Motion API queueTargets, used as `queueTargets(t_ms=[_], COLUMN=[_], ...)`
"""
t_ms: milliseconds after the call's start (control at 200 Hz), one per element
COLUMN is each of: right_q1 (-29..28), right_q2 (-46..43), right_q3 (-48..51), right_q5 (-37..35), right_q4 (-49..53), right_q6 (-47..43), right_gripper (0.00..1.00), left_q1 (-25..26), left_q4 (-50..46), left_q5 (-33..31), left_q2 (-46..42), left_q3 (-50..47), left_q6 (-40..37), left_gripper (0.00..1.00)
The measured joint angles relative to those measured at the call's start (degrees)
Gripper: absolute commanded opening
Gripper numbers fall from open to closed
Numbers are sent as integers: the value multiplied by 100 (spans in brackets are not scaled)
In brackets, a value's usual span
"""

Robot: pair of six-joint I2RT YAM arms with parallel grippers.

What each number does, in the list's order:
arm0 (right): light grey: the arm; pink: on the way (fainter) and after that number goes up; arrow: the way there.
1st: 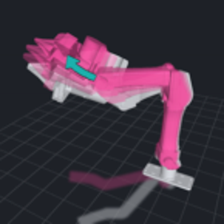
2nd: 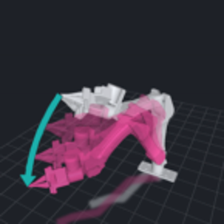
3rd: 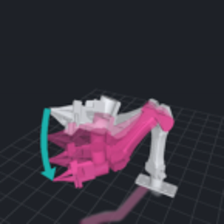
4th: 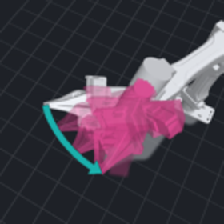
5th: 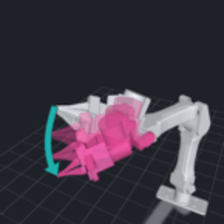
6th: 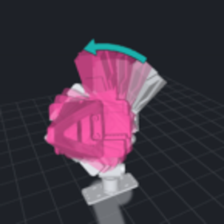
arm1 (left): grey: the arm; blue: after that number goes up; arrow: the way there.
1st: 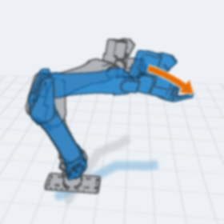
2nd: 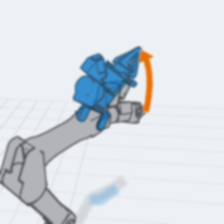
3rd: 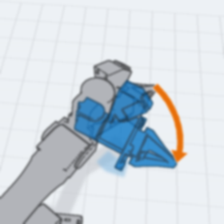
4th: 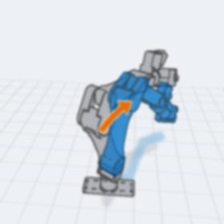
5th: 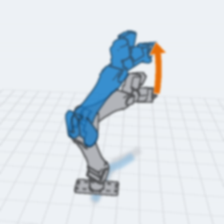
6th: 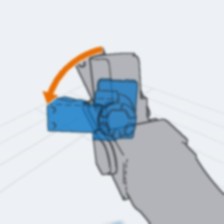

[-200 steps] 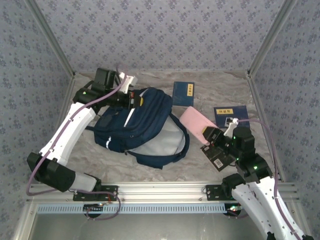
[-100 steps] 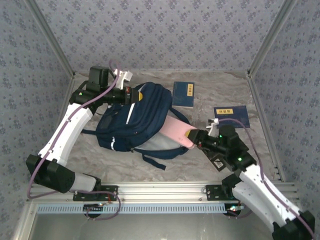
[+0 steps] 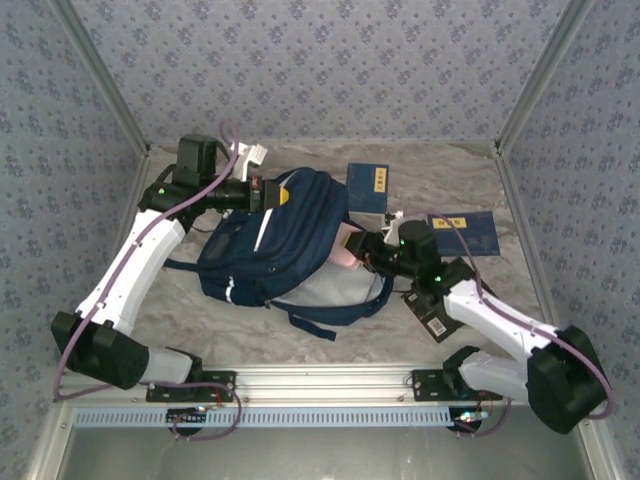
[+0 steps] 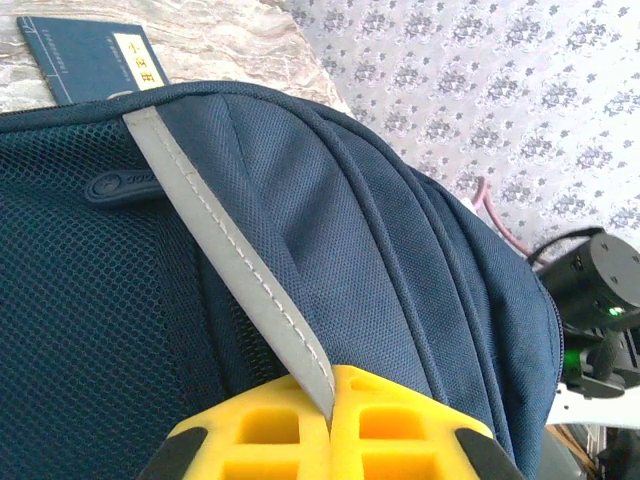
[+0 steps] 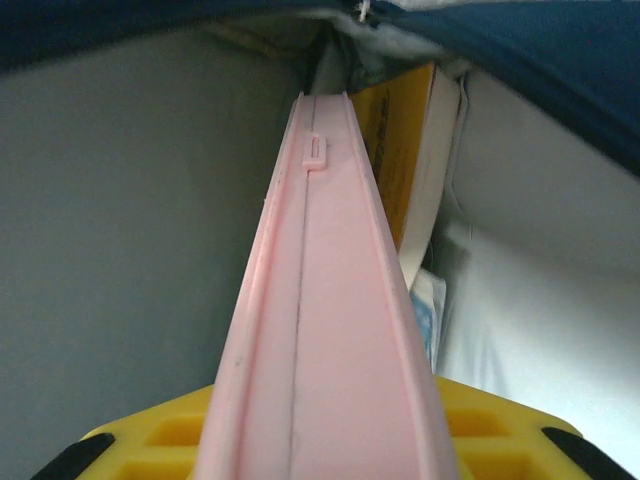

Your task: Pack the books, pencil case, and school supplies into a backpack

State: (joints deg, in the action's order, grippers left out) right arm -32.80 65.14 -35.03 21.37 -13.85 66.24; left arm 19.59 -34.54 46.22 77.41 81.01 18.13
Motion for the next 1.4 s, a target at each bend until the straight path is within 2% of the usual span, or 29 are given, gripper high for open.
queueTargets(t_ms=[215, 380, 540, 655, 799, 1094, 1249, 1399], right_q1=[-70, -264, -568, -713, -754, -682, -619, -560], right_q2=[1093, 2391, 3639, 4068, 3816, 2450, 1751, 570], right_q3=[-656, -1147, -2157, -2789, -2806, -2352, -2302, -1956], right_q5=[-195, -127, -101, -201, -564, -1270, -1829, -2682], right_q4=[-155, -844, -1078, -911, -378, 1346, 2452, 3386], right_q6=[-20, 240, 459, 400, 4, -1209, -1784, -2017], right_gripper=[36, 45, 69, 82, 89, 88, 89, 91], left_q1=[2, 68, 79, 66, 15, -251, -297, -210], left_q4=[162, 186, 210, 227, 229, 201, 11, -133], left_q5=[234, 391, 439, 354, 203, -599, -1611, -2835], left_q2=[-122, -122, -122, -122, -122, -122, -122, -122], left_q3=[-72, -72, -72, -72, -72, -72, -70, -70], left_q6=[17, 46, 48, 44, 57, 61, -79, -321], left_gripper=[0, 0, 0, 0, 0, 0, 0, 0])
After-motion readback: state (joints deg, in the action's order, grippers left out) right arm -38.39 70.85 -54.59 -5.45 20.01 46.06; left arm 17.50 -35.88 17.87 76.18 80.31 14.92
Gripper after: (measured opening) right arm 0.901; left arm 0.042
